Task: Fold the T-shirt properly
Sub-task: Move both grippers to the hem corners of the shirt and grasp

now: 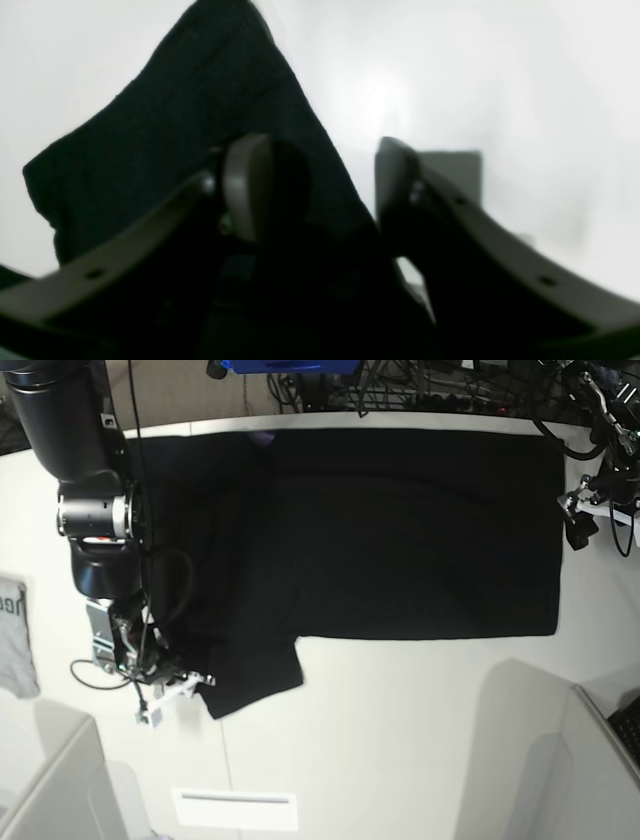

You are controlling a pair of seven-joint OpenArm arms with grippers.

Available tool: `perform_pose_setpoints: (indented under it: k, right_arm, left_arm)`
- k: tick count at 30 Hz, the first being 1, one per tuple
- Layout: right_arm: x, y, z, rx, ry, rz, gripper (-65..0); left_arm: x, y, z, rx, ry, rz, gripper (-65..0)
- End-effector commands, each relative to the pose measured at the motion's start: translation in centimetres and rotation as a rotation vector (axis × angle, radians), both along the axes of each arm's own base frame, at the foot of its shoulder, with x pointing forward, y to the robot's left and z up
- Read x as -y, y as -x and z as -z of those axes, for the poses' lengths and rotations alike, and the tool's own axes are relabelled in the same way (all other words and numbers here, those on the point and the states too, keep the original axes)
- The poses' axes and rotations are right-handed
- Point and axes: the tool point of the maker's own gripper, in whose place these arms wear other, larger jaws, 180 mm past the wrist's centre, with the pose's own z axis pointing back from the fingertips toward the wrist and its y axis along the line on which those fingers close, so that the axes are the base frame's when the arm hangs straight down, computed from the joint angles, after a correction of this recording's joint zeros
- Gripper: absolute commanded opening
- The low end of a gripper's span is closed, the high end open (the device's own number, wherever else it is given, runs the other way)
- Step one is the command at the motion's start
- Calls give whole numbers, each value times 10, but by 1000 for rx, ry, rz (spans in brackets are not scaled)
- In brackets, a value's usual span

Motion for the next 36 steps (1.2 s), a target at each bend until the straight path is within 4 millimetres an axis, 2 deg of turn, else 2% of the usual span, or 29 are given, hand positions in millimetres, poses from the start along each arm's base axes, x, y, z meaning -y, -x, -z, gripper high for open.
perform_pose_setpoints:
  k: [1,7,12,14,16,17,22,25,28,31,36]
  right_arm:
    - [-12,1,-1,-25,-16,-35,-401]
    - [-12,2,-1,-28,-15,-38,-512]
    - [-13,6,4,-36,-17,-38,-507]
    - [-13,6,4,-34,-17,-37,-554]
    - [-13,5,4,-24,-16,-34,-636]
    - [-12,3,2,-11,-16,-30,-650]
    - [-11,-2,-2,16,-20,-17,-650]
    - [-14,-4,-9,53,-15,-31,-650]
    - [-18,-7,-23,100,-1,-56,-650]
    - [-22,-7,-32,113,6,-78,-650]
    - [-23,-6,-32,108,9,-85,-650]
  left_arm:
    - [-5,-5,-12,33,-30,7,-51]
    - [-4,-7,-12,34,-27,10,-51]
    - [-3,-8,-12,35,-26,13,-51]
    - [-4,-7,-12,34,-31,9,-51]
    - [-7,-6,-11,15,-53,7,-51]
    - [-9,-6,-10,-4,-75,4,-51]
    - [-14,-28,1,-84,-166,16,-51]
    - [-22,-50,5,-105,-192,-3,-51]
    - [-24,-82,11,-141,-213,22,-51]
    - [-16,-116,30,-198,-190,73,-51]
    - [-16,-147,43,-216,-100,71,-51]
